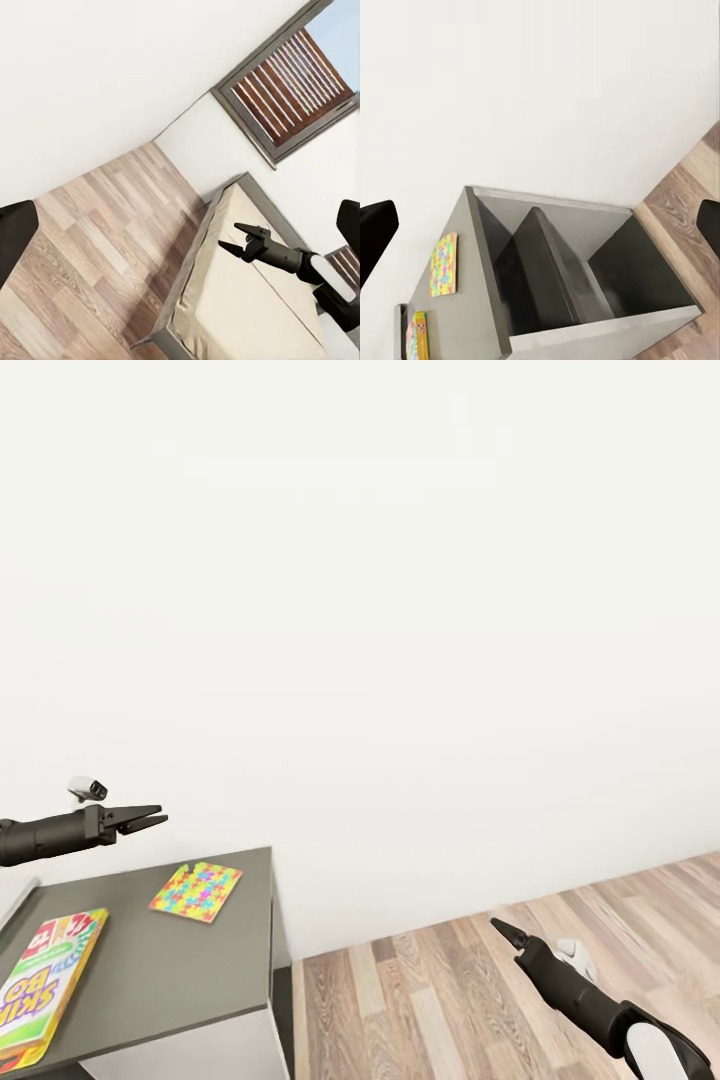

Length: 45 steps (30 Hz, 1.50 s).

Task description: Put all the toys in the child's room - the three board games (two on the bed and one on the table), the two jigsaw puzzles on the table, and the tennis ball on the table - inside the toy box on the table in the child's room.

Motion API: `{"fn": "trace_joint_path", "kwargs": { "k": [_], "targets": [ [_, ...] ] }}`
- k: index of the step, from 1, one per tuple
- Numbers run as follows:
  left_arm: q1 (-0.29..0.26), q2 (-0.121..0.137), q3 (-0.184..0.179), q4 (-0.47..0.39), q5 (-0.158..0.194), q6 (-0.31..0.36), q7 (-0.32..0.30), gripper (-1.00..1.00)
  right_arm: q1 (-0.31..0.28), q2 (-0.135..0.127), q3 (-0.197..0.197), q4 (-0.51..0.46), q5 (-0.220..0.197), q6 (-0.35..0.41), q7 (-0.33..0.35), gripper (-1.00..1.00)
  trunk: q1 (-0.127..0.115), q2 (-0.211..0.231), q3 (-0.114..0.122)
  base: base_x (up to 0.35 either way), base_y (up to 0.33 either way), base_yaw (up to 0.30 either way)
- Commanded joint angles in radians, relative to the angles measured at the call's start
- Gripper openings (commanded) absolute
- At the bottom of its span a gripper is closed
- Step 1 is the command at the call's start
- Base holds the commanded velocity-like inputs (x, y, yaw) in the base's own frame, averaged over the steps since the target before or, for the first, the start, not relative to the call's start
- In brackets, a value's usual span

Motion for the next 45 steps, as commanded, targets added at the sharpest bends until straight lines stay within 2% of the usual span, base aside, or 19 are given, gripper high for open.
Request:
{"fn": "trace_joint_path", "kwargs": {
  "k": [1, 10, 20, 36, 45],
  "targets": [
    [0.000, 0.000, 0.000, 0.000, 0.000, 0.011, -0.004, 1.00, -0.001, 0.000, -0.002, 0.000, 0.002, 0.006, 0.004, 1.00, 0.001, -0.002, -0.002, 0.001, 0.000, -0.260],
    [0.000, 0.000, -0.001, 0.000, 0.000, 0.011, -0.004, 1.00, -0.001, 0.003, -0.001, -0.001, 0.005, 0.004, 0.003, 1.00, 0.001, -0.002, 0.001, 0.010, 0.051, -0.133],
    [0.000, 0.000, -0.001, 0.000, -0.001, 0.011, -0.004, 1.00, -0.001, 0.003, 0.002, -0.002, 0.007, 0.001, 0.001, 1.00, 0.001, -0.002, 0.001, 0.048, 0.015, 0.157],
    [0.000, -0.001, -0.003, 0.000, -0.001, 0.011, -0.004, 1.00, -0.001, 0.007, 0.010, -0.004, 0.007, 0.001, 0.000, 1.00, 0.001, -0.002, 0.002, 0.145, 0.004, 0.028],
    [0.000, -0.001, -0.003, 0.000, -0.001, 0.011, -0.004, 1.00, -0.001, 0.013, 0.009, -0.003, 0.046, 0.001, -0.001, 1.00, 0.001, -0.002, 0.007, 0.087, 0.000, 0.239]
  ]
}}
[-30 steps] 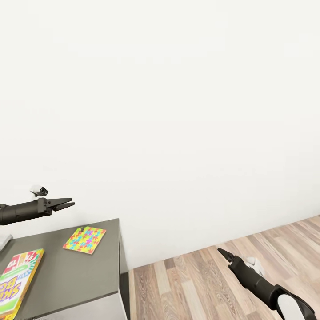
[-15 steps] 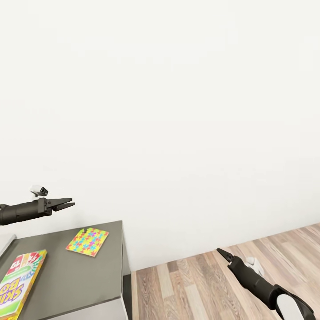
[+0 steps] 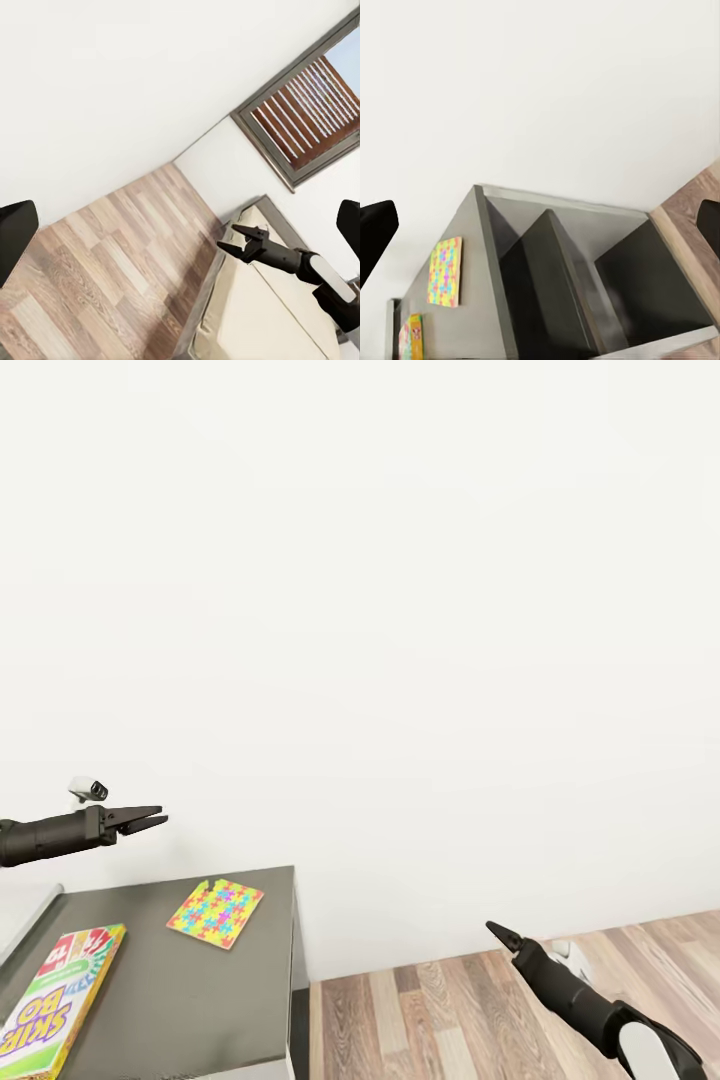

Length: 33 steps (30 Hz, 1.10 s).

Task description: Put all the toys in the child's room - the three board games (two on the bed and one on the table), the two jigsaw puzzles on the table, and the tennis ball on the table - inside the toy box on the table in the child's room.

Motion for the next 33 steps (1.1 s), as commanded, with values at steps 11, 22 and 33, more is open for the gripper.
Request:
{"fn": "trace_joint_path", "kwargs": {
  "k": [11, 22, 33],
  "targets": [
    [-0.001, 0.000, -0.001, 0.000, 0.000, 0.011, -0.004, 1.00, -0.001, 0.001, -0.003, 0.001, 0.007, 0.006, 0.004, 1.00, 0.001, -0.002, 0.002, 0.080, -0.044, 0.197],
    [-0.001, -0.001, -0.001, 0.000, 0.000, 0.011, -0.004, 1.00, -0.001, 0.001, -0.004, 0.001, 0.007, 0.006, 0.004, 1.00, 0.001, -0.002, 0.002, 0.201, -0.008, 0.009],
    [-0.001, -0.001, -0.002, 0.000, 0.000, 0.011, -0.004, 1.00, -0.001, 0.001, -0.003, 0.001, 0.007, 0.006, 0.004, 1.00, 0.001, -0.002, 0.002, 0.201, -0.022, 0.022]
  ]
}}
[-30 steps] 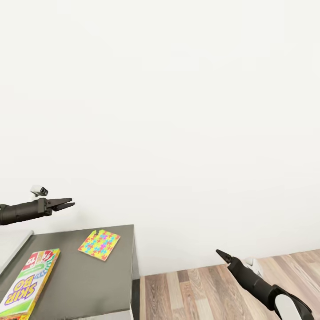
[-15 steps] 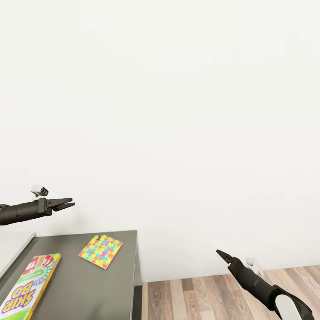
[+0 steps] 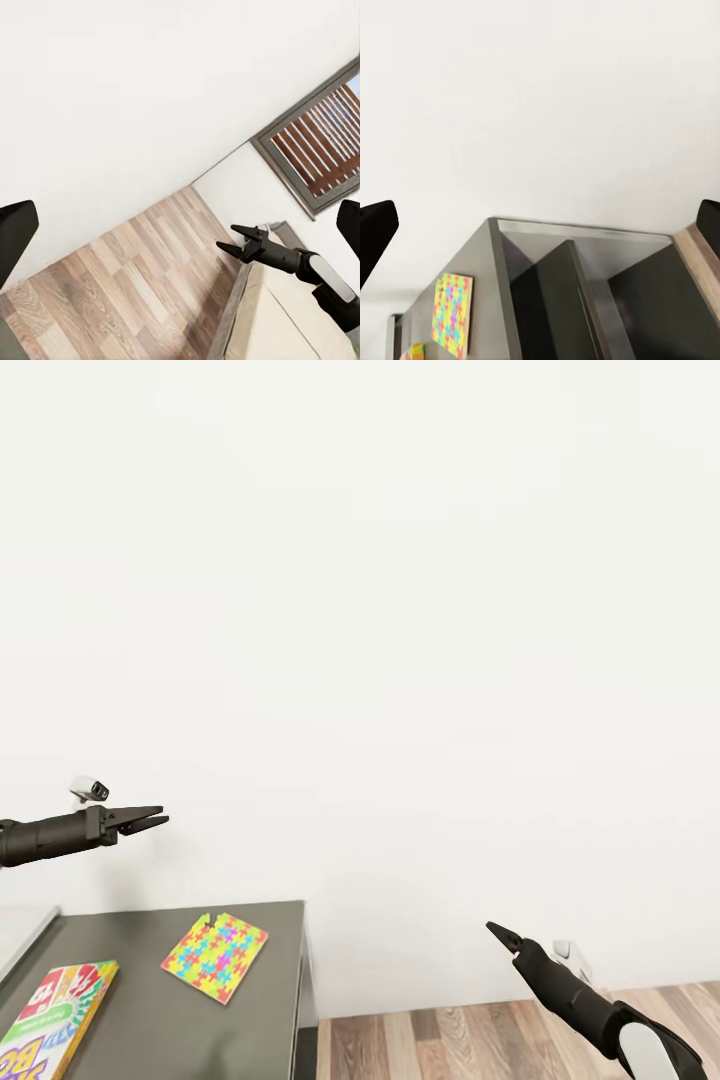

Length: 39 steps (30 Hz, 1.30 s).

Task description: Put all the toys in the child's room - the three board games (two on the bed and one on the table), the two jigsaw puzzles on the table, and the tennis ball on the table - inside the toy box on the table in the child's room.

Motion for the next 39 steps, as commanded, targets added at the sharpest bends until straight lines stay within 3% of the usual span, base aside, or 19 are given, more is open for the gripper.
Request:
{"fn": "trace_joint_path", "kwargs": {
  "k": [1, 10, 39],
  "targets": [
    [-0.001, 0.000, -0.001, 0.000, 0.000, 0.011, -0.004, 1.00, -0.001, 0.000, -0.002, 0.000, 0.002, 0.006, 0.004, 1.00, 0.001, -0.002, -0.002, 0.126, -0.086, 0.172],
    [-0.001, 0.000, 0.001, 0.000, 0.000, 0.011, -0.004, 1.00, -0.001, -0.001, -0.002, 0.000, 0.002, 0.006, 0.004, 1.00, 0.001, -0.002, -0.002, 0.112, -0.077, 0.175],
    [-0.001, 0.001, 0.001, 0.000, 0.000, 0.011, -0.004, 1.00, -0.001, -0.004, -0.001, 0.000, 0.000, -0.023, 0.005, 1.00, 0.001, -0.002, -0.002, 0.067, -0.002, 0.004]
  ]
}}
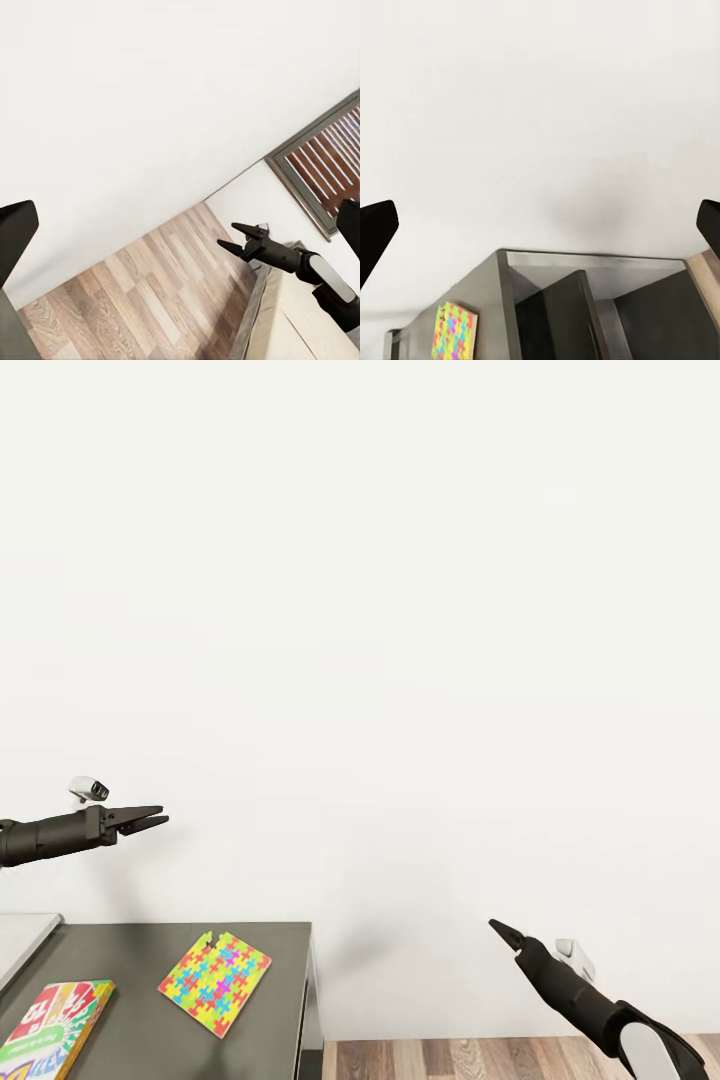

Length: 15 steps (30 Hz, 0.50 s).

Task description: Put all the toys in the child's room - the three board games (two on the bed and one on the table), the two jigsaw puzzles on the table, and the tennis ball on the table - inside the toy box on the table in the child's room.

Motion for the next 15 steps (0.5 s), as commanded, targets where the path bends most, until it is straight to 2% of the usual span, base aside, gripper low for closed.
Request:
{"fn": "trace_joint_path", "kwargs": {
  "k": [1, 15],
  "targets": [
    [-0.001, 0.000, 0.000, 0.000, 0.000, 0.011, -0.004, 1.00, -0.001, 0.000, -0.003, 0.000, 0.001, 0.006, 0.004, 1.00, 0.001, -0.002, -0.002, 0.000, 0.000, 0.000],
    [-0.001, 0.000, -0.002, 0.000, -0.003, 0.011, -0.004, 1.00, -0.001, 0.000, -0.002, -0.001, 0.001, 0.005, 0.003, 1.00, 0.001, -0.002, -0.002, 0.000, 0.000, 0.000]
  ]
}}
